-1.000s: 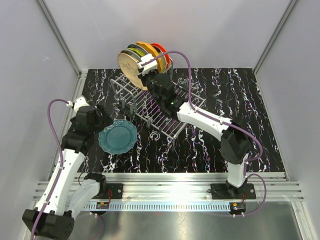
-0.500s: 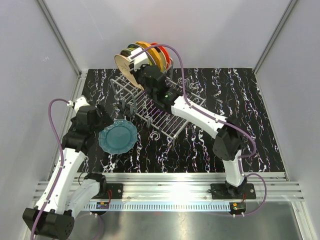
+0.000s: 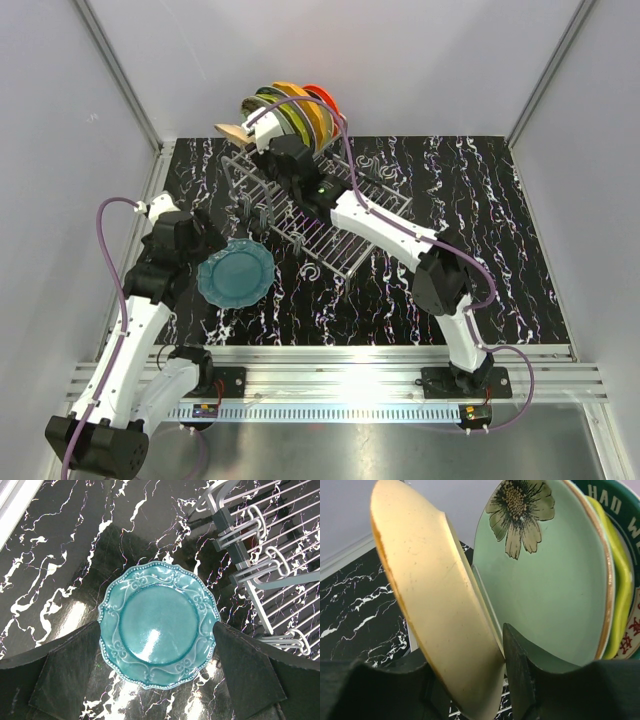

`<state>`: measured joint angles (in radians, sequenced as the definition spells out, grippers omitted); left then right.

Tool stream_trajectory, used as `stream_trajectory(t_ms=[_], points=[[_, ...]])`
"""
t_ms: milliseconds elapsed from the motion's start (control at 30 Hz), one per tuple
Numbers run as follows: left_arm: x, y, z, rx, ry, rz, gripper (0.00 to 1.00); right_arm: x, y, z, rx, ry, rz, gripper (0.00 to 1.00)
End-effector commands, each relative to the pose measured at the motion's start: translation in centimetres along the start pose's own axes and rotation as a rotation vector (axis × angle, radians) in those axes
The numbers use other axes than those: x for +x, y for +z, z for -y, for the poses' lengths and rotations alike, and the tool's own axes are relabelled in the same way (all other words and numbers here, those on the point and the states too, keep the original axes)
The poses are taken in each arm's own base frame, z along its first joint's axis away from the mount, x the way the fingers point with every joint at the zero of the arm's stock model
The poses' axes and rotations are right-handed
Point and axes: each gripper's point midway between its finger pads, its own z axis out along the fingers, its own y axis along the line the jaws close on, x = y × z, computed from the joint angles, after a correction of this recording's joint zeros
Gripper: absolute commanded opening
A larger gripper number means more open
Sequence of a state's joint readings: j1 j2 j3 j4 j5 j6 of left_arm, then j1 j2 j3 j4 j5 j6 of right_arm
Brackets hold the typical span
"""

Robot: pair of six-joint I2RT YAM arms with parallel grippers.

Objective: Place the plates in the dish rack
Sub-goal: Insert the plate into the dish rack

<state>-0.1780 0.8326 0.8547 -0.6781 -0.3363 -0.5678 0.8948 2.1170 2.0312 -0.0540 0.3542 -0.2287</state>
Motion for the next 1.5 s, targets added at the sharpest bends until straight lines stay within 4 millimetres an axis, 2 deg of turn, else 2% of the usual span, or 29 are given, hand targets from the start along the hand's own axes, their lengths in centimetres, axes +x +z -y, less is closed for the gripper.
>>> stream_trajectory(t_ms=[0, 200, 433, 533, 667, 733, 833, 1000, 1300, 1467], points=[[-0.6, 0.2, 0.6, 0.029, 0.001, 0.032, 0.99, -3.8, -0.4, 0.3, -0.007, 0.042, 0.077, 0.47], [-0.7, 0.2, 0.6, 0.028, 0.002, 0.034, 0.99, -5.5, -0.8, 0.4, -0.011, 0.060, 0.112, 0.50], [-0.7, 0.2, 0.6, 0.028, 0.001, 0.034, 0.99, -8.1, -1.2, 1.6, 0.028, 0.072, 0.166, 0.51], [-0.6, 0.2, 0.7, 0.029, 0.002, 0.033, 0.99, -8.0, -0.8, 1.9, 0.047, 0.058, 0.162, 0.43], [-0.6, 0.2, 0.7, 0.029, 0.002, 0.033, 0.99, -6.7, -0.2, 2.1, 0.079, 0.034, 0.126, 0.35], [-0.6, 0.3, 0.6, 0.029, 0.003, 0.032, 0.99, -6.0, 0.0, 2.3, 0.086, 0.028, 0.110, 0.33], [-0.7, 0.2, 0.7, 0.031, 0.002, 0.032, 0.99, -5.5, 0.0, 2.6, 0.110, 0.018, 0.103, 0.34], [-0.6, 0.3, 0.7, 0.030, 0.005, 0.029, 0.99, -5.2, -0.1, 3.2, 0.139, -0.016, 0.095, 0.43], [-0.5, 0.4, 0.7, 0.026, 0.005, 0.027, 0.99, -6.9, -0.6, 5.5, 0.191, -0.030, 0.126, 0.47], [-0.6, 0.4, 0.6, 0.024, 0.005, 0.028, 0.99, -7.0, -0.5, 6.6, 0.210, -0.027, 0.124, 0.47]])
